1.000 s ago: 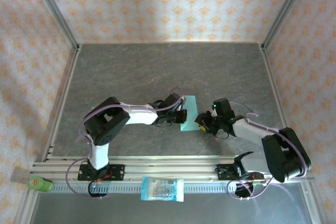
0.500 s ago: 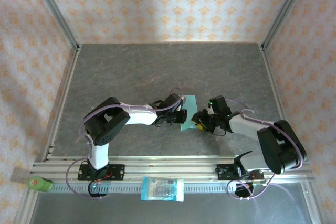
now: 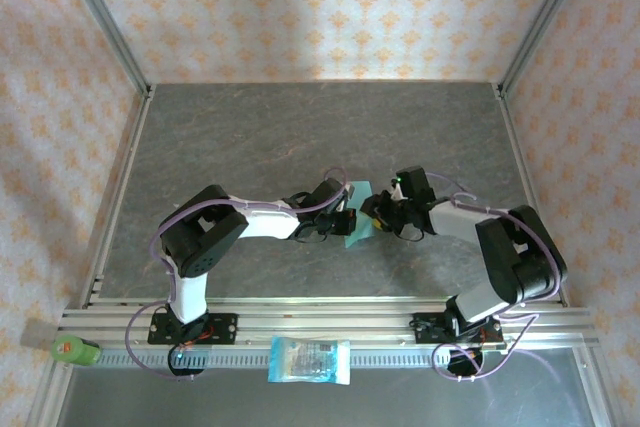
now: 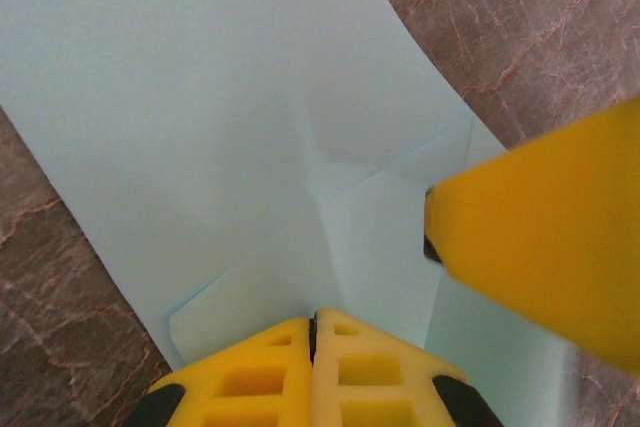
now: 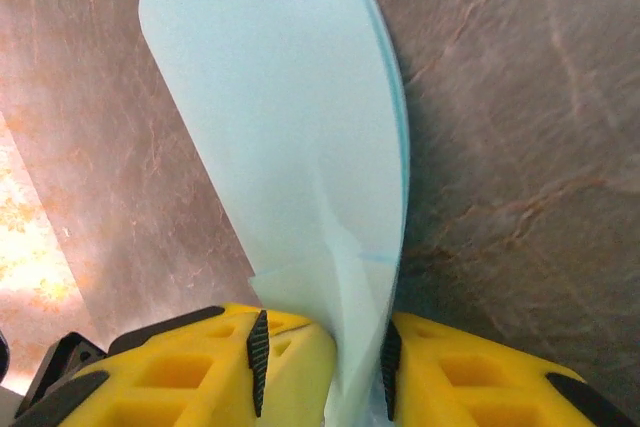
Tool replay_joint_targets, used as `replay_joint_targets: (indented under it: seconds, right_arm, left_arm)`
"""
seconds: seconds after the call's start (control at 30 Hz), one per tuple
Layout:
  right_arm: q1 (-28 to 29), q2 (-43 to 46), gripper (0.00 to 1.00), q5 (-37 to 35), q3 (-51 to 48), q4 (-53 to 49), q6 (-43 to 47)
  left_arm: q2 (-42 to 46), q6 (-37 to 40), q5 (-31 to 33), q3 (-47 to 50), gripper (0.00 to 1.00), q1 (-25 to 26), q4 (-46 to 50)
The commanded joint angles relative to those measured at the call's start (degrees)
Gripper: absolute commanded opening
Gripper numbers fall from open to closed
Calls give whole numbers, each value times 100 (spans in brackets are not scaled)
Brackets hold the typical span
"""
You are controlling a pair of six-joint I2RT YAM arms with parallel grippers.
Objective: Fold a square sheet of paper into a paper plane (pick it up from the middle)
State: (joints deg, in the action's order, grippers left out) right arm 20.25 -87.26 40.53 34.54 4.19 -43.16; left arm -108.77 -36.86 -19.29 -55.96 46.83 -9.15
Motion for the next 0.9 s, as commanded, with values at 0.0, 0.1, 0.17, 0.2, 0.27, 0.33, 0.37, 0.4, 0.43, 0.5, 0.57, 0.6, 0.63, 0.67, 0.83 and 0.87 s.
replay_joint_targets:
  seconds: [0.0,0.1,0.17,0.2,0.27,0.33,0.37,0.4,0.43,0.5,0.57,0.6,0.63,0.67,0.83,0.87]
  right_arm:
    - [-162,-70,36,241,123,186,280]
    - [-292,-122,29,382,83,311,323]
    - [-345,-184,26,420,56,311,373]
    - [-369,-207,25,421,32,311,399]
    - [-398,-254,24,473,-25,394,443]
    - [-424,-348,23,578,-53,468,560]
    - [-443,-402,21,631,-31,461,628]
    - [-458,-445,20,676,-15,452,686]
    - [-469,-480,18,708,10,456,742]
    - [-486,-523,14,734,43,428,844]
    - [-506,-526,10,792,91,382,908]
    - [-514,-499,8,798,111,352,923]
    - [-518,-459,8,790,127,322,941]
    - [-514,-381,7,778,148,275,974]
    - [-505,136,3,342,344,-278,1233]
    - [-490,303,2,166,375,-373,1258]
  left_arm:
    - [-48,-104,-110,163,0,14,49]
    - [-48,-111,-132,173,0,11,34]
    - [-47,-128,-150,178,0,13,1]
    - [-45,-142,-171,182,0,19,-19]
    - [-24,-172,-214,190,0,14,-68]
    - [-3,-190,-243,198,0,17,-117]
    - [6,-197,-255,191,0,16,-131]
    - [7,-199,-267,181,0,12,-131]
    - [-4,-194,-286,167,0,8,-116]
    - [-4,-181,-287,134,0,4,-71]
    - [45,-197,-293,151,0,8,-70]
    - [77,-230,-312,163,0,2,-88]
    - [111,-259,-356,178,0,-1,-127]
    - [179,-307,-415,215,0,-3,-200]
    - [681,-490,-460,448,4,-75,-476]
    - [834,-532,-432,531,4,-111,-558]
